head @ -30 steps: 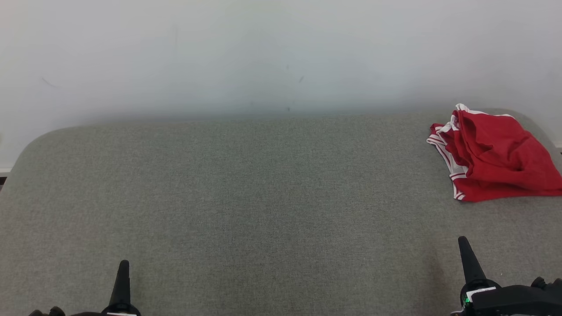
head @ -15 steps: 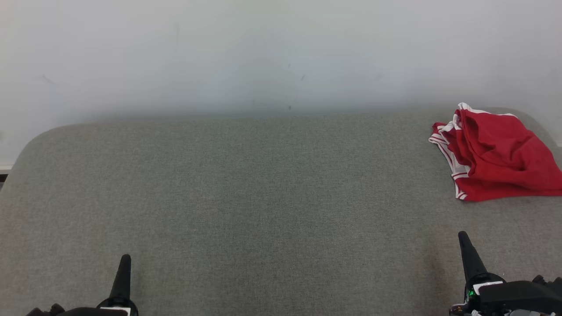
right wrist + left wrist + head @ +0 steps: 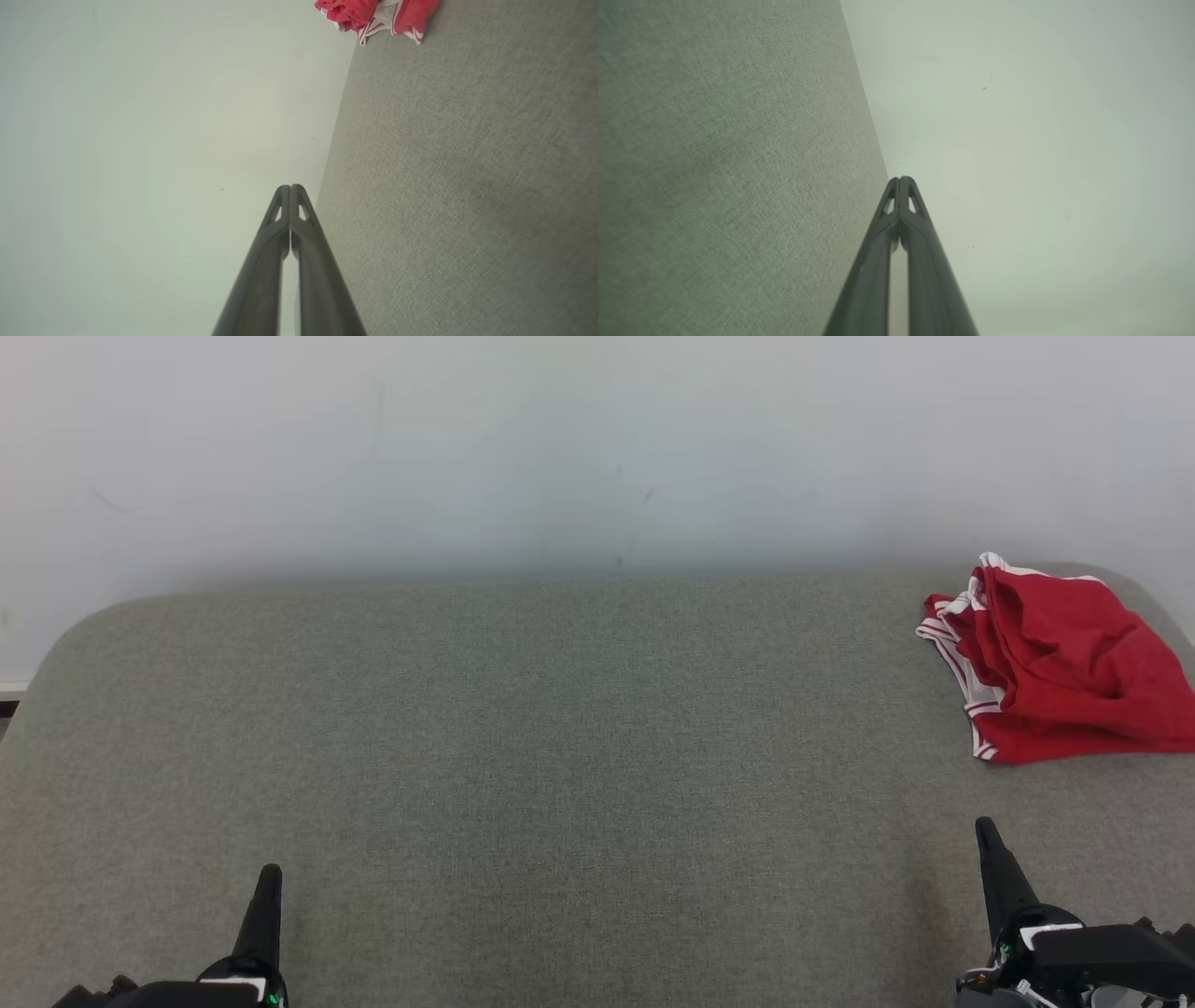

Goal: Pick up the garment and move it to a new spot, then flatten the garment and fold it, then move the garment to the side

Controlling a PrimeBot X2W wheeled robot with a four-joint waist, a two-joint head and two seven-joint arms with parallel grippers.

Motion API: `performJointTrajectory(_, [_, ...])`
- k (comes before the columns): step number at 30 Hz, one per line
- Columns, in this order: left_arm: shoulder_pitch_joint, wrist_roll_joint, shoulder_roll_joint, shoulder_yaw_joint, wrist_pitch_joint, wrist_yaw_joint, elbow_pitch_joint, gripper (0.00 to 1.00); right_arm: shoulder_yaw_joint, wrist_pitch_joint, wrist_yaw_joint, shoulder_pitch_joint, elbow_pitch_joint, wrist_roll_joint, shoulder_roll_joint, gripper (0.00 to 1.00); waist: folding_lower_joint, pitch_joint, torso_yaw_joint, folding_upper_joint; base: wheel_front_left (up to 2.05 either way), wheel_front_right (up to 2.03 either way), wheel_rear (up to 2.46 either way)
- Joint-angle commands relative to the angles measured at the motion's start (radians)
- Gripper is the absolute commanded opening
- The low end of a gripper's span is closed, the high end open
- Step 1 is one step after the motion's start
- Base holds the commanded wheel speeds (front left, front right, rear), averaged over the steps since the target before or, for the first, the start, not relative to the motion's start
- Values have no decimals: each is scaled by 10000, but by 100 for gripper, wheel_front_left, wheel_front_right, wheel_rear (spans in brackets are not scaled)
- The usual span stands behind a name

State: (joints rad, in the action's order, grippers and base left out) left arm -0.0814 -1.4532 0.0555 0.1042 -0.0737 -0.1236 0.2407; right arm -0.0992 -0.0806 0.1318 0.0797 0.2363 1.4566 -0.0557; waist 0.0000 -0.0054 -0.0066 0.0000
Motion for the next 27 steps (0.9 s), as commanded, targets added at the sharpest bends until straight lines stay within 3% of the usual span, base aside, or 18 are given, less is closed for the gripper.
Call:
performJointTrajectory(1, [-147,-276,-16,44,-74,-42,5,0,-47,-77,-17,122,-13,280,20,0,0,7,6,0,0,0,0])
performJointTrajectory(27, [-333,-1620,-66,119,-427,-91,54,0,-163,-350,-21,334,91,1571,58,0,0,85,66,0,0,0,0])
